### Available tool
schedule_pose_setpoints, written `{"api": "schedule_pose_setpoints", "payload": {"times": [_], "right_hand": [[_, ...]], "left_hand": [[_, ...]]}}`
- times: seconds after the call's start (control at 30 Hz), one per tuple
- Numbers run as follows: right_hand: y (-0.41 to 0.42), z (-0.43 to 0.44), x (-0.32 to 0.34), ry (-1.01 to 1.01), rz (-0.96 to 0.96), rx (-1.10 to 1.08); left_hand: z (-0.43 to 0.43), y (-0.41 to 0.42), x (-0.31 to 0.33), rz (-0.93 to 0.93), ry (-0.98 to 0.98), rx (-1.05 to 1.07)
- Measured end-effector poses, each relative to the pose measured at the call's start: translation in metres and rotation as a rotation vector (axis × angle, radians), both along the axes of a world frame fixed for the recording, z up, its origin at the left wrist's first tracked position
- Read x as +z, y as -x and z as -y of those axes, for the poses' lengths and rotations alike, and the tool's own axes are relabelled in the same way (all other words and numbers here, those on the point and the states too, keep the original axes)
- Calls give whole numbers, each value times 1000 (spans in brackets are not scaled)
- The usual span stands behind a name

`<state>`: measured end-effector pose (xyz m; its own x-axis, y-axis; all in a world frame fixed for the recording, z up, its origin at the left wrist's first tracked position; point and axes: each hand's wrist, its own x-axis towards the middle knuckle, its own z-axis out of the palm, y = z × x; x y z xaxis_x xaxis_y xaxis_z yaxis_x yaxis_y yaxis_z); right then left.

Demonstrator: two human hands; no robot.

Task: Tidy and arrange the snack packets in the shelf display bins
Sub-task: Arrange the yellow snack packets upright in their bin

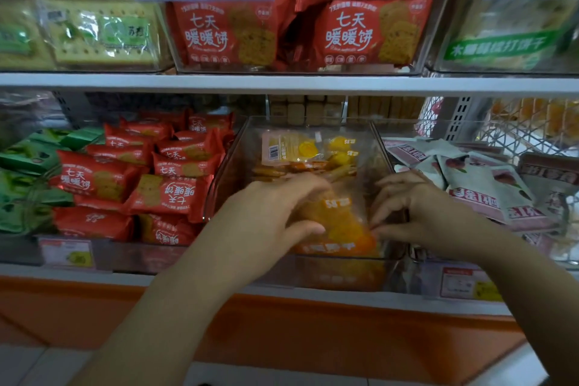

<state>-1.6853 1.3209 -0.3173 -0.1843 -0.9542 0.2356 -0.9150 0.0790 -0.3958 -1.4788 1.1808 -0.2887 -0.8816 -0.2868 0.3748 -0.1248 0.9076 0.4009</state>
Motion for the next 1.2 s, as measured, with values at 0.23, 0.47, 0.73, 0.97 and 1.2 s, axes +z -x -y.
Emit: {"api": "schedule_pose_setpoints", "payload": {"times": [0.23,0.47,0.73,0.97,1.2], "right_hand": [[0,-16,18,-8,163,-16],[-12,-25,24,39,249,-27],[-19,-32,-3,38,-152,45],[-6,-8,35,117,-10,-67],[18,83,28,-256,-236,-88]], "left_hand": [[-27,26,-26,42,187,-29],[-46,39,-60,152,398,20],[-41,40,-56,406,308,-51],[6,31,-23,129,-135,-15],[27,28,-35,283,-52,106]]}}
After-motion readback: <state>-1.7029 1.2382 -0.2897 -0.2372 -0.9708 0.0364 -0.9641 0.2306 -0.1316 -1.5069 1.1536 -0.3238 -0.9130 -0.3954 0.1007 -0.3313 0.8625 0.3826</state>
